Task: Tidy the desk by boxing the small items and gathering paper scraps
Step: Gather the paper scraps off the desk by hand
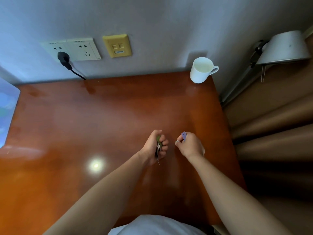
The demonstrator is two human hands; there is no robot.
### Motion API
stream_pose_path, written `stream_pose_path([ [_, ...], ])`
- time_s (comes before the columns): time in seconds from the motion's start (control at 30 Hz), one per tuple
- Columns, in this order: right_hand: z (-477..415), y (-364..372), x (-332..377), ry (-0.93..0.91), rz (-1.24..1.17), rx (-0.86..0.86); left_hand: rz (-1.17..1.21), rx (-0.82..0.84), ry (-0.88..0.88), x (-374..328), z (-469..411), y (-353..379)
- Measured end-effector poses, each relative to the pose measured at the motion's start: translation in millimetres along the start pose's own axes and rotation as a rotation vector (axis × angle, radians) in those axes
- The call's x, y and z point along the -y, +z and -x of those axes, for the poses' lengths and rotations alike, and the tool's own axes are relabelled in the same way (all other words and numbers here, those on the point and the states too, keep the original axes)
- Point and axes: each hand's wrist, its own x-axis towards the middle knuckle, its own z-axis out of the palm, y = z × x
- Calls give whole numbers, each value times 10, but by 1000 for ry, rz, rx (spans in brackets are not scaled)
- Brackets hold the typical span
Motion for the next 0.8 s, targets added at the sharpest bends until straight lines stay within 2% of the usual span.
stream_pose_path([
  [0.13,-4,-6,1,-42,55,-4,60,-12,-20,-22,-17,8],
  [0.2,30,14,-2,-61,-17,9,100,-14,-25,-39,4,12],
  [0.27,92,33,36,-14,-274,11,142,-10,-20,-58,38,5],
  [0.33,180,-4,129,97,-651,47,169,-10,-4,-84,91,-9],
  [0.4,272,-70,239,165,-944,143,189,-18,36,-112,148,-24],
  [0.47,358,-147,361,175,-1128,245,229,-27,97,-152,214,-27],
  [0.63,562,-322,689,152,-1379,360,393,12,220,-301,484,12],
  [0.8,796,-409,967,139,-1402,483,430,38,305,-462,846,21],
])
